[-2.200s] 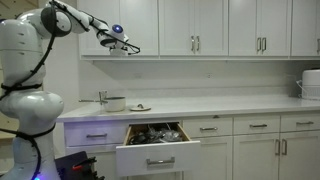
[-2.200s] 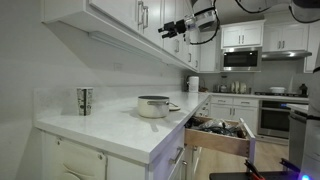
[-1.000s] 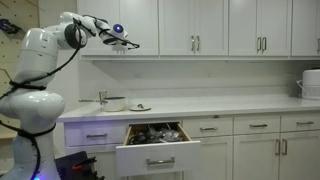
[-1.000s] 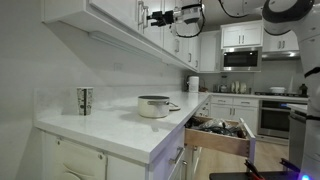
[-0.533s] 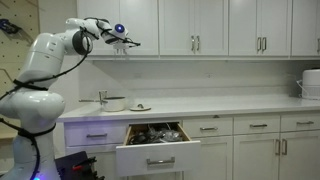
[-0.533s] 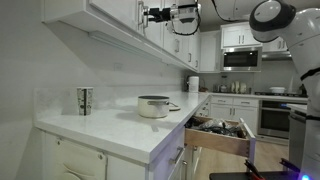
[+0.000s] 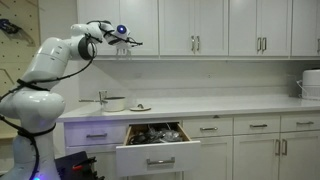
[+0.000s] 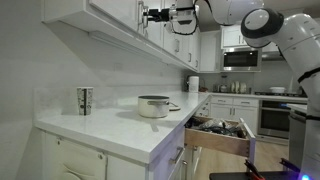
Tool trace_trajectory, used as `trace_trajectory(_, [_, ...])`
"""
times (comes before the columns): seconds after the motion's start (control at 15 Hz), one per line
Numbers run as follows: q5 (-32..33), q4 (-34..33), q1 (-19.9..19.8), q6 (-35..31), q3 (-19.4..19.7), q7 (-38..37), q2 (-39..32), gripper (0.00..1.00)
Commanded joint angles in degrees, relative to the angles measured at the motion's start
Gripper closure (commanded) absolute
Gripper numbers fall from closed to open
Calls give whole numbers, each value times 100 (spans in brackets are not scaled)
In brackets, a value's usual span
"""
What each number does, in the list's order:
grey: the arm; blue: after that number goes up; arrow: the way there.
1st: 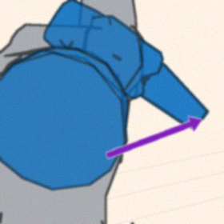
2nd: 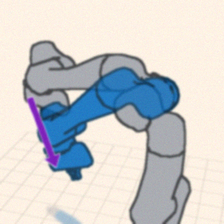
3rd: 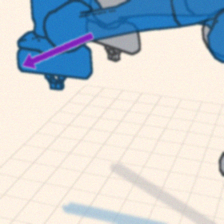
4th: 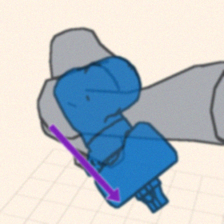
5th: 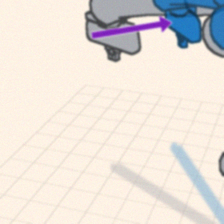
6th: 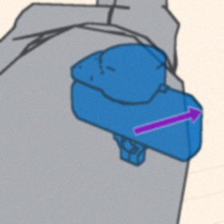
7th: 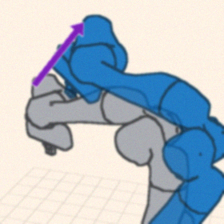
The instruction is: Open the second upper cabinet door from the left
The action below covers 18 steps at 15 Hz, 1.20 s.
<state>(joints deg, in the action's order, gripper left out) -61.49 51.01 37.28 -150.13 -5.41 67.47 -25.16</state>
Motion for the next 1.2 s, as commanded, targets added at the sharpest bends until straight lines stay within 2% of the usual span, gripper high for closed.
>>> trace_trajectory(0.0, [100,-510,-26,83,32,-31,-296,0])
trace_trajectory(0.73, [145,-820,-59,98,87,-42,-524,0])
trace_trajectory(1.13, [409,-884,75,-252,175,-64,-590,0])
